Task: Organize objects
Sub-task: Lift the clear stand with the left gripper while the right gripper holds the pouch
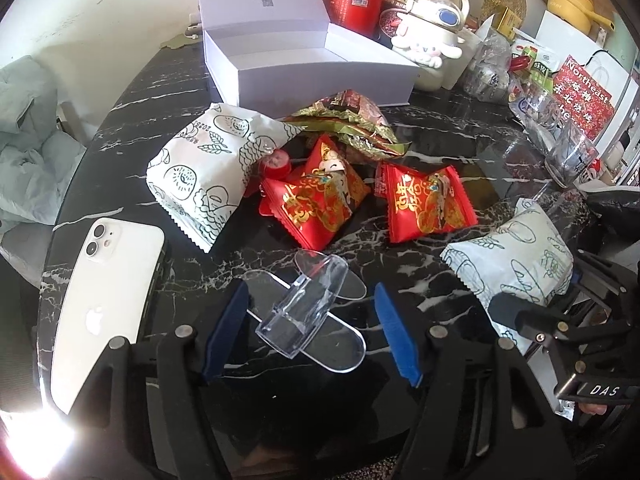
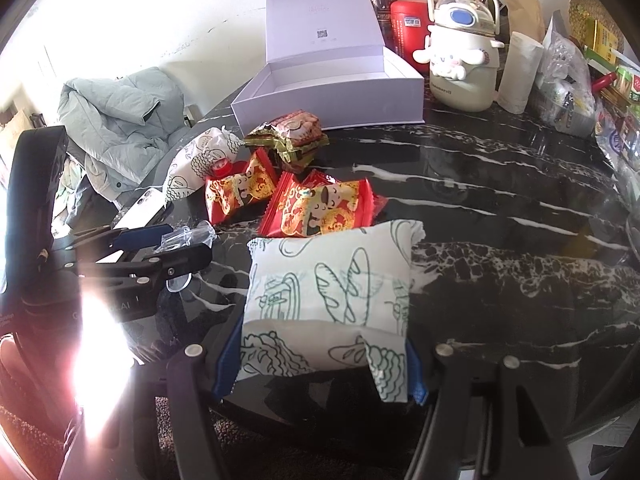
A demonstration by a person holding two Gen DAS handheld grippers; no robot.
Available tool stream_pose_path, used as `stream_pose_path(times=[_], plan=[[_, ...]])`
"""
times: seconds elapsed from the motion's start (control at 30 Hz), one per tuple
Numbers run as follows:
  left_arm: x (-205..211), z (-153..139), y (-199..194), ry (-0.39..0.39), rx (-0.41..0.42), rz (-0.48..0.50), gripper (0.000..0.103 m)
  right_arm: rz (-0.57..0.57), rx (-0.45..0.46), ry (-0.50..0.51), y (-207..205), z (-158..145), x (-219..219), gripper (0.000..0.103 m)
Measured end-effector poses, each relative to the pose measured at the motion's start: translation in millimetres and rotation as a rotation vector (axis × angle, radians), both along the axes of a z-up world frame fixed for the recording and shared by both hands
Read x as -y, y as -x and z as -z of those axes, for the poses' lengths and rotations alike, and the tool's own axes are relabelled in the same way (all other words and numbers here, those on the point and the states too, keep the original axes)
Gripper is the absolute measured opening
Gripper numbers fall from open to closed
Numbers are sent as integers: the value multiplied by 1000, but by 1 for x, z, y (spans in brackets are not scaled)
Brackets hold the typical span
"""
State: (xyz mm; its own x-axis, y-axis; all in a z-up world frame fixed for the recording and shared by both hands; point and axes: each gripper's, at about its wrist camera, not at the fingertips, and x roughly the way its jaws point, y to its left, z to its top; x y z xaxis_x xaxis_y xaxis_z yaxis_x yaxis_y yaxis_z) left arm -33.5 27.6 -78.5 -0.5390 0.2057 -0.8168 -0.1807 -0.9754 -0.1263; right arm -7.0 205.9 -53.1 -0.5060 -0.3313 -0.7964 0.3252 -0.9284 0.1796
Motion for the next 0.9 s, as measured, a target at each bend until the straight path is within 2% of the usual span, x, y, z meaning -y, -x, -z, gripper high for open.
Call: stream_pose_path(times=[0.07, 0.13, 0.3, 0.5, 0.6, 0.67, 0.7, 0.73, 0.9], plan=[[1, 0, 2, 3, -6, -5, 66, -9, 11, 3, 4, 1, 1, 66], [2, 0, 4, 7, -8, -7, 73, -22, 16, 2, 8, 2, 4, 66], [3, 6, 9, 7, -5, 1, 75, -49, 36, -3, 15, 7, 10, 67], [0, 7, 7, 26, -20, 56, 75, -54, 46, -1, 19, 10, 11, 67], [2, 7, 4, 20, -42, 70, 69, -60, 45, -4, 21, 10, 12, 67], [2, 7, 1, -3, -43, 96, 69, -63, 44, -9, 22, 10, 13, 67], [1, 6, 0, -12, -41, 111, 66, -64, 44, -9, 22, 10, 13, 67], [1, 5, -2, -17, -53, 118, 56, -65, 45, -8, 22, 10, 13, 67], [1, 5, 0, -35, -49, 116, 56, -63, 48, -2, 23, 11, 12, 67]])
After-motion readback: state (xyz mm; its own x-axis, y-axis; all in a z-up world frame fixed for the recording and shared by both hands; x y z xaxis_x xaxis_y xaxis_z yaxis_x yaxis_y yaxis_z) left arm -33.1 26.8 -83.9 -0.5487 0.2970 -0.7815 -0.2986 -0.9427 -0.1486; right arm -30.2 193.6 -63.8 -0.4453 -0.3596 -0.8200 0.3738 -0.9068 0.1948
